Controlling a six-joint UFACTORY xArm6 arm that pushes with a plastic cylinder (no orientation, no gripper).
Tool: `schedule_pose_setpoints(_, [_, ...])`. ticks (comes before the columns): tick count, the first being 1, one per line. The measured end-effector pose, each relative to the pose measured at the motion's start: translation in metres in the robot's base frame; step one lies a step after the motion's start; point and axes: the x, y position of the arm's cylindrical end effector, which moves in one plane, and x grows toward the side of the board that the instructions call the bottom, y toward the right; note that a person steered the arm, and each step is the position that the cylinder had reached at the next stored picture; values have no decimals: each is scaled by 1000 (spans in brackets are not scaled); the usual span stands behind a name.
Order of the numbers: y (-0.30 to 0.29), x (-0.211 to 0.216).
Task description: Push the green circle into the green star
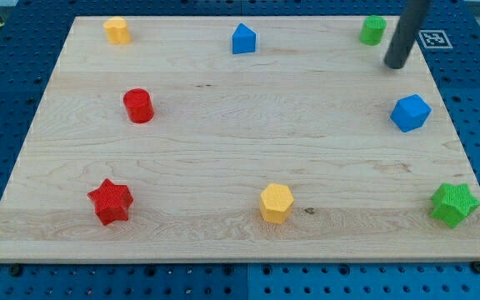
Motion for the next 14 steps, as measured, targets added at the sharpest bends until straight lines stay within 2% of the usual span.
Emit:
schedule_pose_setpoints(2, [6,-70])
schedule_pose_setpoints(3, [-19,-85])
schedule_pose_setpoints(6, [-71,-71])
schedule_pose_setpoints(8, [-92,-87])
schedule_pose_setpoints(9, [-97,-74])
schedule_pose_setpoints(11, [-112,-15])
schedule_pose_setpoints(13, [-113,-12])
schedule_pose_setpoints(14, [-116,14])
